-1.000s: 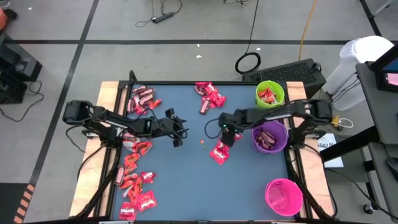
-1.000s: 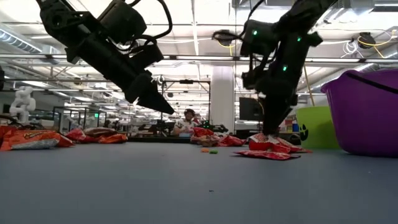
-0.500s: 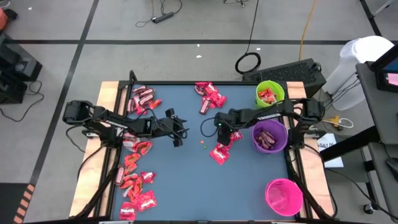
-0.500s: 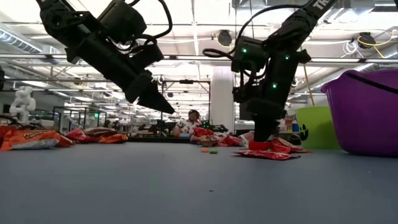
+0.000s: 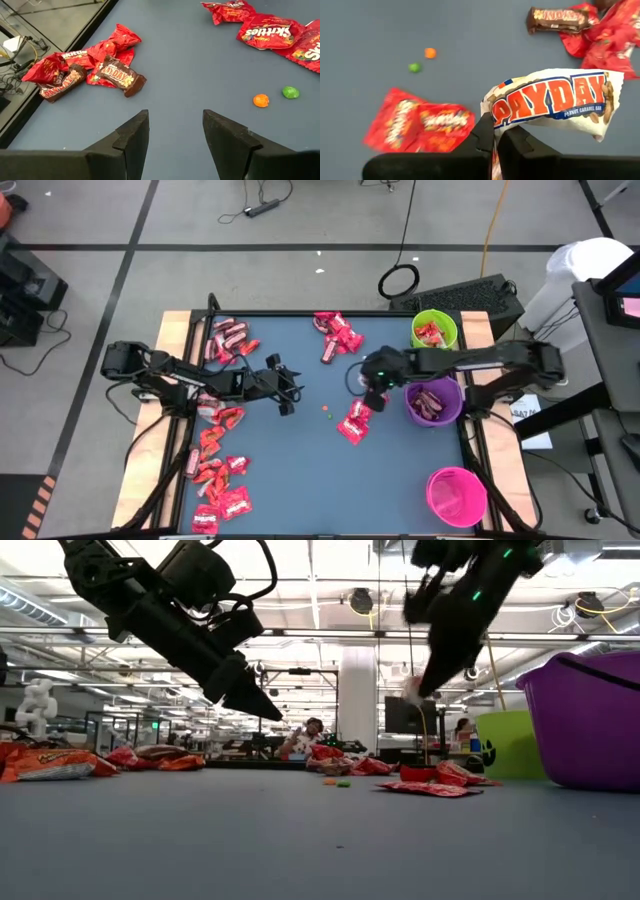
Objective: Organize candy in baskets
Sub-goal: Put the white chocolate bar into the violet bucket
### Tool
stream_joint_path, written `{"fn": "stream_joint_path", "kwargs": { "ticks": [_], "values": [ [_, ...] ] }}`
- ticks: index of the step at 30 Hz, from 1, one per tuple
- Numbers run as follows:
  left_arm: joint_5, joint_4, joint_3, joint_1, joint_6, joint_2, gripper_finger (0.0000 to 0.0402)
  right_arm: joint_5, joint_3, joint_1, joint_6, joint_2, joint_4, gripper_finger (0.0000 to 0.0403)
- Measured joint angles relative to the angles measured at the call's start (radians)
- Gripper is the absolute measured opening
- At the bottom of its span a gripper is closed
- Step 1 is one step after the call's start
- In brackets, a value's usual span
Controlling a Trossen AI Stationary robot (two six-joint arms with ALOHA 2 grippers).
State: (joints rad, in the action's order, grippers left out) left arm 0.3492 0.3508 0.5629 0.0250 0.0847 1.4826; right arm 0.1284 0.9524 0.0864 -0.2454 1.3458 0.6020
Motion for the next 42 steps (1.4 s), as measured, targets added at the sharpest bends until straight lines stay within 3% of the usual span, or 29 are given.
{"fn": "stream_joint_path", "kwargs": {
  "ticks": [10,16,21,29,38,42],
  "values": [
    [0.0,0.0,0.0,0.0,0.0,0.0,0.0192,-0.027,0.0,-0.094,-0.189,-0.394,0.329,0.0002],
    [0.0,0.0,0.0,0.0,0.0,0.0,0.0192,-0.074,0.0,-0.141,-0.385,-0.537,0.544,0.0001],
    [0.0,0.0,0.0,0.0,0.0,0.0,0.0192,-0.092,0.0,-0.16,-0.545,-0.567,0.699,0.0],
    [0.0,0.0,0.001,0.0,0.0,0.0,0.0192,-0.098,-0.109,-0.167,-0.592,-0.555,0.693,0.0004],
    [0.0,0.0,0.001,0.0,0.0,0.0,0.0192,-0.106,-0.143,-0.166,-0.585,-0.556,0.644,0.0089],
    [0.0,0.0,0.001,0.0,0.0,0.0,0.0192,-0.166,-0.142,-0.166,-0.58,-0.556,0.613,0.0124]
  ]
}}
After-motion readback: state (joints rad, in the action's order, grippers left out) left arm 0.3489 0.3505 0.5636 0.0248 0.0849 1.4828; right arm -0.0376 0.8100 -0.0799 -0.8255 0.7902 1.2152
